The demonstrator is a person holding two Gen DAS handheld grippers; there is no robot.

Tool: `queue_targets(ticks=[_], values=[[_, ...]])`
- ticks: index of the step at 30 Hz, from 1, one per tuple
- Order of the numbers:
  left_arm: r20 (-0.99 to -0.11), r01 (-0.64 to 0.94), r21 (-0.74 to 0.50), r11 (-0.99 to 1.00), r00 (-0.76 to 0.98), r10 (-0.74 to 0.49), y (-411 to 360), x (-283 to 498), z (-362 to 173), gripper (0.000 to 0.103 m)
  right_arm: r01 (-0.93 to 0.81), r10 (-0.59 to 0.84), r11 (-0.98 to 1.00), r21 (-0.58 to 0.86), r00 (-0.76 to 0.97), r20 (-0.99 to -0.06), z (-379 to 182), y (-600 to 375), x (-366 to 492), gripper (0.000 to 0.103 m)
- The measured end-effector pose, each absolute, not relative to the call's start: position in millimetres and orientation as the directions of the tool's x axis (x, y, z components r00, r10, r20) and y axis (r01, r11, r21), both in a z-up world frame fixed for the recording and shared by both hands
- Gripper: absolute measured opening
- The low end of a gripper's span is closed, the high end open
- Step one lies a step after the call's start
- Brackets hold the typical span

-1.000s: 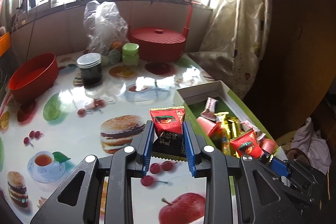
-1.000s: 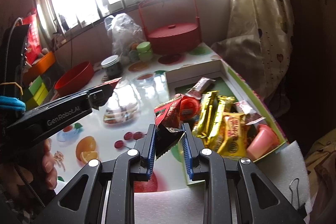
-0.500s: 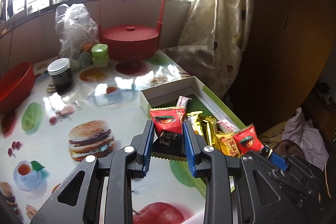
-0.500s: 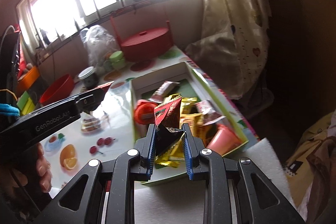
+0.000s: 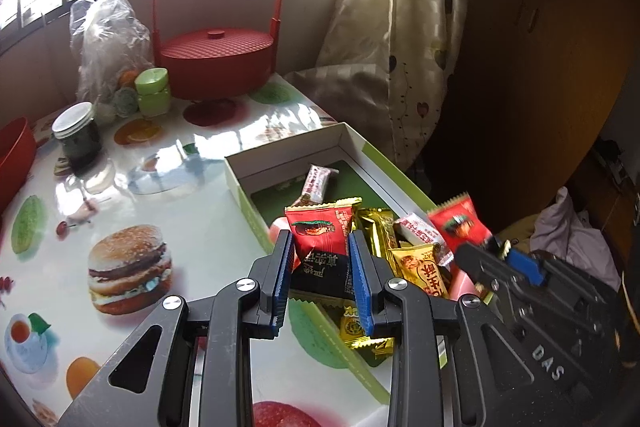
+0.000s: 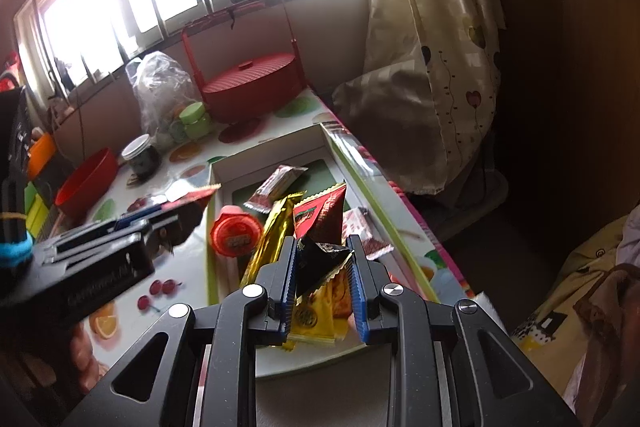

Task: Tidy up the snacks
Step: 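Lower both chocolate packets into the box and open both grippers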

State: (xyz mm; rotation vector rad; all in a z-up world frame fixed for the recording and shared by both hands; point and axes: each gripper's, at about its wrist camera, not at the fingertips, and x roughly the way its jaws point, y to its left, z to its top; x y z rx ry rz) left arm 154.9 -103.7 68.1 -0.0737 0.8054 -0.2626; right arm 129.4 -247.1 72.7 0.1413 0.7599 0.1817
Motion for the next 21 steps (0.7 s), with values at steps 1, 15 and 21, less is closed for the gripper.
queue_targets(ticks=[1,15,21], values=[[-0.707,0.206,-0.159,0.965,0.659,-0.257,-105.6,156.1,65.6,0.029,-0.114,0.216,0.975,0.192,0.707,-0.673,71.9,-248.0,134.0,0.023],[-0.729,0.254,-0.134,0.958,0.629,-0.269,-125.1,159.8,48.3,0.029,-0.127,0.235,0.971,0.203,0.665,-0.709,53.1,-259.2,175.9,0.023],[-0.736,0.268,-0.123,0.956,0.621,-0.269,-131.3,160.0,43.8,0.029,-0.143,0.245,0.969,0.2,0.649,-0.72,46.9,-259.1,181.4,0.023]])
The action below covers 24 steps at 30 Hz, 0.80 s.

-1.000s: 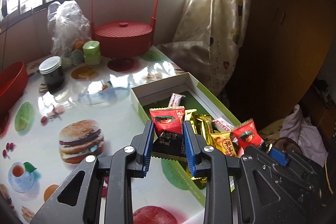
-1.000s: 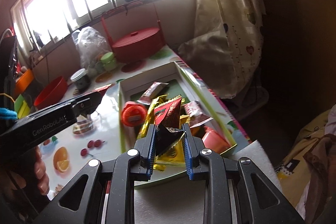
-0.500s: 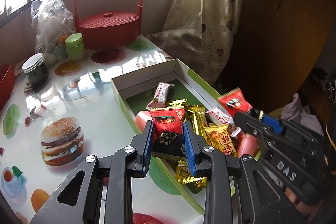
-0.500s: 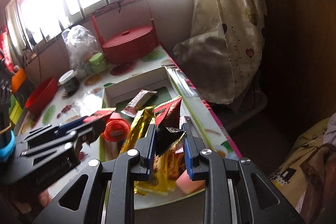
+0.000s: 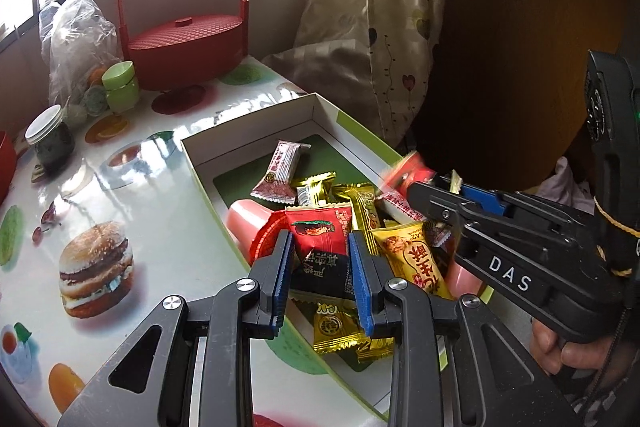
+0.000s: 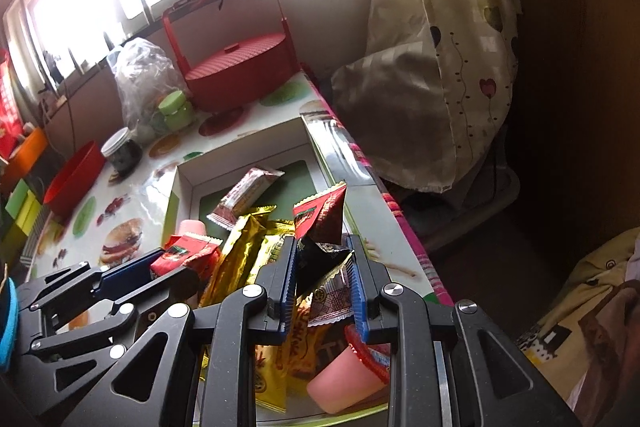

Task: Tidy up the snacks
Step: 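Lower both chocolate packets into the box and open both grippers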

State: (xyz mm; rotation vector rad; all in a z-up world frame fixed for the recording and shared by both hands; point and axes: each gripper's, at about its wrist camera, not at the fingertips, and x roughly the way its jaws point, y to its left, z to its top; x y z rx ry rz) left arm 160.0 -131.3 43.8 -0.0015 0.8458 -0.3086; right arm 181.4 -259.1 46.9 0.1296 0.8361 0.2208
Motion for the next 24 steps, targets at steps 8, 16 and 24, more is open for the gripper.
queue_targets(ticks=[8,16,24], values=[[-0.745,0.274,-0.119,0.954,0.61,-0.268,-136.3,160.6,39.2,0.029,-0.159,0.259,0.966,0.205,0.643,-0.721,42.7,-261.4,187.0,0.023],[-0.745,0.283,-0.139,0.949,0.601,-0.288,-135.5,162.0,37.9,0.029,-0.184,0.271,0.962,0.199,0.633,-0.725,40.0,-255.9,192.3,0.023],[-0.754,0.276,-0.131,0.952,0.596,-0.276,-136.3,163.2,35.3,0.03,-0.192,0.263,0.964,0.182,0.632,-0.729,39.8,-250.6,192.4,0.031]])
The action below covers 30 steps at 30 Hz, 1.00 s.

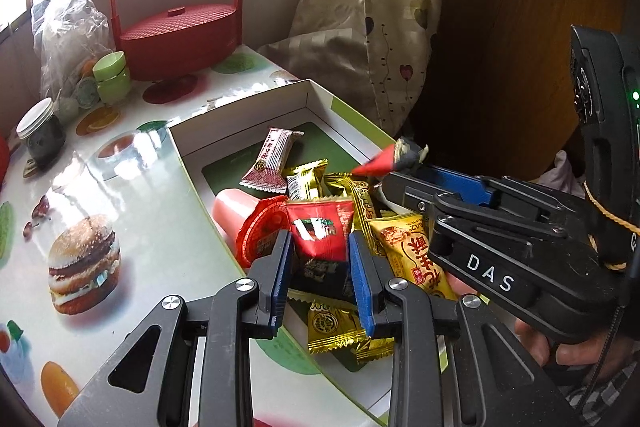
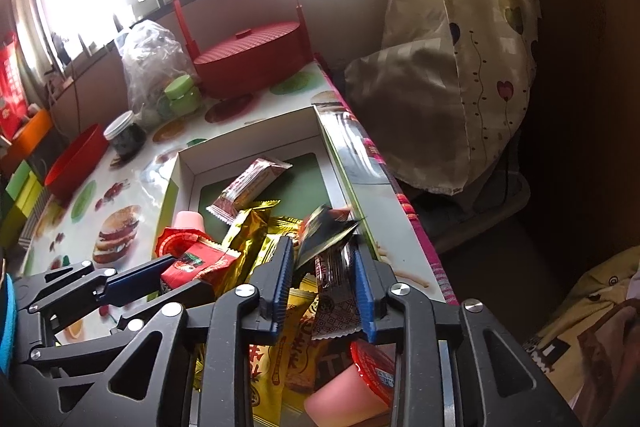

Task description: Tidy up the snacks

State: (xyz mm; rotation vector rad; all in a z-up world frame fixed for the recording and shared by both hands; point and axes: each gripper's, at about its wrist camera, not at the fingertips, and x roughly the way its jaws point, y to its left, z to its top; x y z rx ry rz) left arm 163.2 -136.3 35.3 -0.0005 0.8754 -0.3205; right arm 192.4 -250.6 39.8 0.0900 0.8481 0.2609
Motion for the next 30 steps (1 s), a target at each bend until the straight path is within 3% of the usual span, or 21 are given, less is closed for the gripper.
queue_targets(ticks=[9,24,30], values=[[-0.753,0.264,-0.127,0.956,0.602,-0.266,-133.6,160.6,37.6,0.04,-0.181,0.259,0.966,0.186,0.643,-0.72,42.2,-253.5,187.5,0.036],[-0.722,0.237,-0.128,0.963,0.643,-0.255,-122.4,137.8,55.7,0.041,-0.146,0.228,0.973,0.177,0.685,-0.692,59.3,-255.5,160.4,0.042],[-0.707,0.209,-0.095,0.973,0.674,-0.213,-113.5,118.7,60.8,0.046,-0.133,0.205,0.979,0.156,0.699,-0.685,66.0,-249.8,142.6,0.045]])
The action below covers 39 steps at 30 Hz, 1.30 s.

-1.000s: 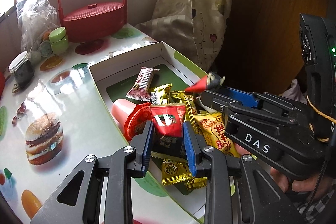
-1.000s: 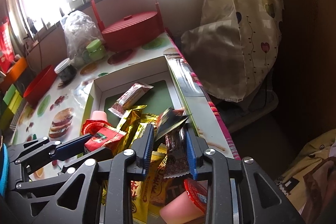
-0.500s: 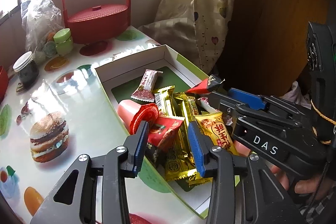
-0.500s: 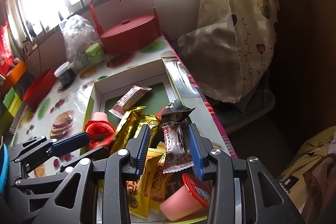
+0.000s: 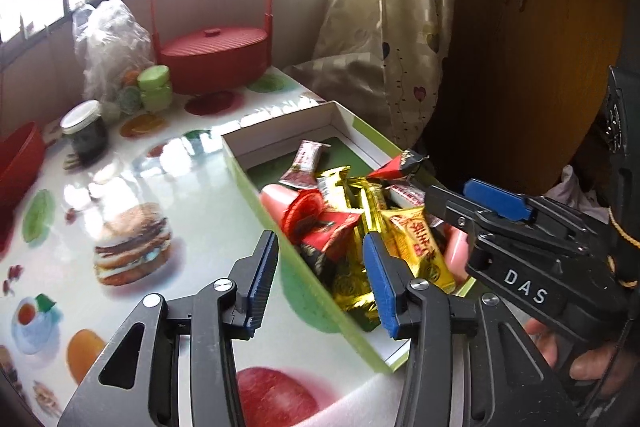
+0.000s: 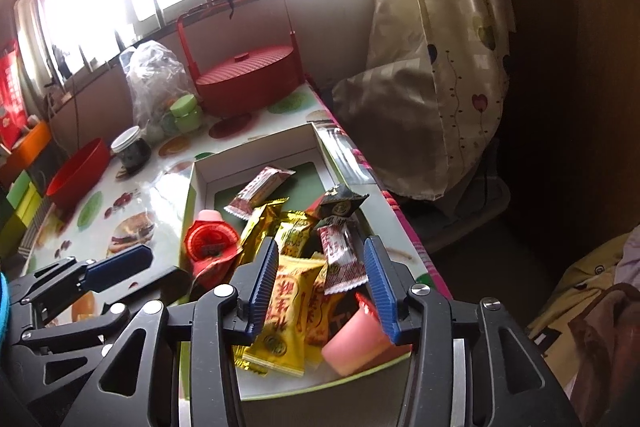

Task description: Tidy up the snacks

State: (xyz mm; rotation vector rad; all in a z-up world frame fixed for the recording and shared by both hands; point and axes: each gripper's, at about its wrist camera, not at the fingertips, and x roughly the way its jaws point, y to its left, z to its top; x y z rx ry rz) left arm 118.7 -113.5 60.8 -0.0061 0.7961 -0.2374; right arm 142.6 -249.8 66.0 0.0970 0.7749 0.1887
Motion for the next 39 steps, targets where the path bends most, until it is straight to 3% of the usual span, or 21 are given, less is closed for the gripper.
queue_targets(ticks=[19,39], values=[[-0.728,0.103,-0.05,0.993,0.677,-0.107,-67.8,74.9,37.9,0.046,-0.109,0.155,0.988,0.111,0.685,-0.712,55.8,-221.3,86.3,0.052],[-0.775,0.1,-0.062,0.993,0.622,-0.111,-65.6,48.2,7.9,0.046,-0.096,0.13,0.991,0.09,0.641,-0.756,28.4,-205.7,43.5,0.056]])
